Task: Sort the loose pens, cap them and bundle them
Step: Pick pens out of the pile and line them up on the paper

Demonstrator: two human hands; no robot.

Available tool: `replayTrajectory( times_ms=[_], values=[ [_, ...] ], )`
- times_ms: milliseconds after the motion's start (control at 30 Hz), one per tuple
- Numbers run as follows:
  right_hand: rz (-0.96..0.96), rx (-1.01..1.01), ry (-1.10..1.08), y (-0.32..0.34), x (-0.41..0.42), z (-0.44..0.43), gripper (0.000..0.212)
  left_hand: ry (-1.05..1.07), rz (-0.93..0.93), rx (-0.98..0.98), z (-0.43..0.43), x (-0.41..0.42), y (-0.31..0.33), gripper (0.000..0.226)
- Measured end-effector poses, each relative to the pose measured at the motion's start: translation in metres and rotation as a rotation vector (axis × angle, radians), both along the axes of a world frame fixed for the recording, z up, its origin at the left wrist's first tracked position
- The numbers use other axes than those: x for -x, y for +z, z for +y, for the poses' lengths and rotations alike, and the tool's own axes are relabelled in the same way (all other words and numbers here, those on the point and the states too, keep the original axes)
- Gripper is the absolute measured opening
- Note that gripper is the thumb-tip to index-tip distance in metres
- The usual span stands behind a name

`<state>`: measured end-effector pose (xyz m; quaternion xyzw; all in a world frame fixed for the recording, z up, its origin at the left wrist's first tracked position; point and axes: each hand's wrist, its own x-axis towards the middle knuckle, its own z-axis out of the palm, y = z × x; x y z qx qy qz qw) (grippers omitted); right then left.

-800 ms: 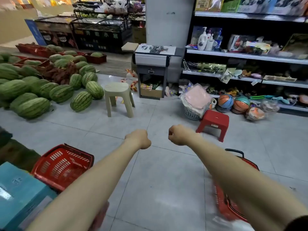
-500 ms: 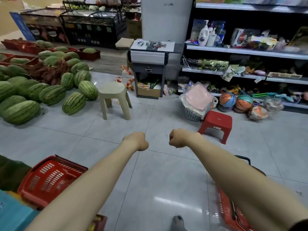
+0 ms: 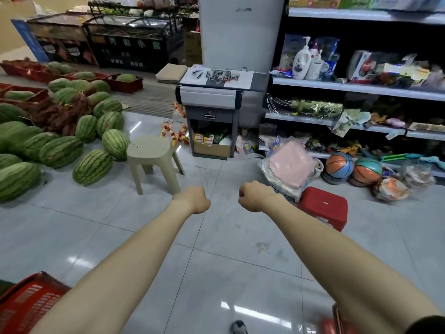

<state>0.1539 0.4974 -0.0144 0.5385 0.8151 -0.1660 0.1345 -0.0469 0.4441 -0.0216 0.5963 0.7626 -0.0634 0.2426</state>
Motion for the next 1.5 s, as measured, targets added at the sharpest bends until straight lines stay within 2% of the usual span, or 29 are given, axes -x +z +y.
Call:
replayTrajectory(
  times_ms=[200, 400, 533, 767, 933, 1100, 1200, 1500],
  values=[
    [-0.035, 0.014, 0.013, -0.007, 0.022, 0.096, 0.03, 0.015, -0.002, 0.012, 0.09, 0.024, -0.003, 0.019],
    [-0.048, -0.005, 0.018, -0.016, 0.071, 0.195, 0.029, -0.012, -0.023, 0.005, 0.185, 0.069, -0.016, 0.029],
    [-0.062, -0.011, 0.0, -0.017, 0.11, 0.251, 0.03, -0.026, -0.033, 0.0, 0.242, 0.106, -0.019, 0.02],
    [-0.038, 0.016, -0.03, -0.028, 0.163, 0.334, 0.029, -0.085, -0.018, 0.047, 0.331, 0.158, -0.025, 0.024],
    [-0.037, 0.058, -0.026, -0.045, 0.181, 0.396, 0.028, -0.075, -0.037, 0.071, 0.399, 0.176, -0.037, 0.017],
    [-0.027, 0.087, -0.022, -0.065, 0.19, 0.478, 0.029, -0.01, -0.104, 0.118, 0.475, 0.183, -0.058, 0.028],
    [-0.016, 0.097, -0.007, -0.073, 0.193, 0.539, 0.03, 0.0, -0.089, 0.127, 0.528, 0.187, -0.066, 0.026],
    [-0.013, 0.071, 0.036, -0.059, 0.221, 0.695, 0.03, 0.031, -0.056, 0.095, 0.68, 0.2, -0.05, 0.034]
  ],
)
